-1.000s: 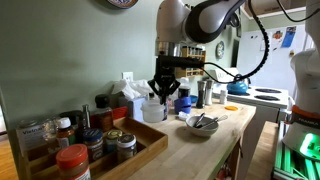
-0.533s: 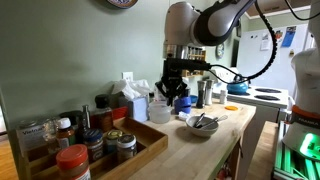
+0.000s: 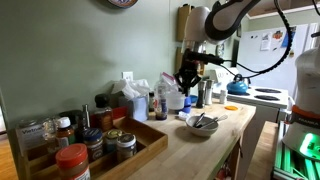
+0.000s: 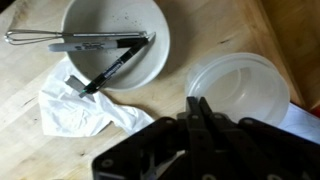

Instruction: Move to container to the right side of the table

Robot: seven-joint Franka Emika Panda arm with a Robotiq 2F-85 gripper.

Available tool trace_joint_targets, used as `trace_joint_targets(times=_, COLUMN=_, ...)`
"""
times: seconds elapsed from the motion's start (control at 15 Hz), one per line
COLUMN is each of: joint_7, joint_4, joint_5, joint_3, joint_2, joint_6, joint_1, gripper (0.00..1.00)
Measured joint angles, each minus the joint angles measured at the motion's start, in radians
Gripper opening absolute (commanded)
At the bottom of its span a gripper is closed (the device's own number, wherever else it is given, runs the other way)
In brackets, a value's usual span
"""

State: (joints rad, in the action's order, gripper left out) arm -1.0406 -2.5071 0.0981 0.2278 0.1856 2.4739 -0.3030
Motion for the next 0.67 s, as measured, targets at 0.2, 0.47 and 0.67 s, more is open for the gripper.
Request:
trace_joint_targets(times=0.2, joint_7=0.026, joint_4=-0.073, joint_5=0.009, joint_3=-0.010, joint_2=0.104, joint_6=-0.089, joint_1=0.052, gripper=0.03)
trace_joint_targets(times=0.47, joint_7=0.025, joint_4=-0.105, joint_5=0.009, joint_3=-0.008, joint_2=0.151, joint_6=-0.102, joint_1=0.063, gripper=0.01)
trace_joint_targets(times=0.67, joint_7=0.025, joint_4=-0.108, joint_5=0.009, joint_3=-0.006, joint_2=0.154, joint_6=-0.103, joint_1=0.088, gripper=0.01)
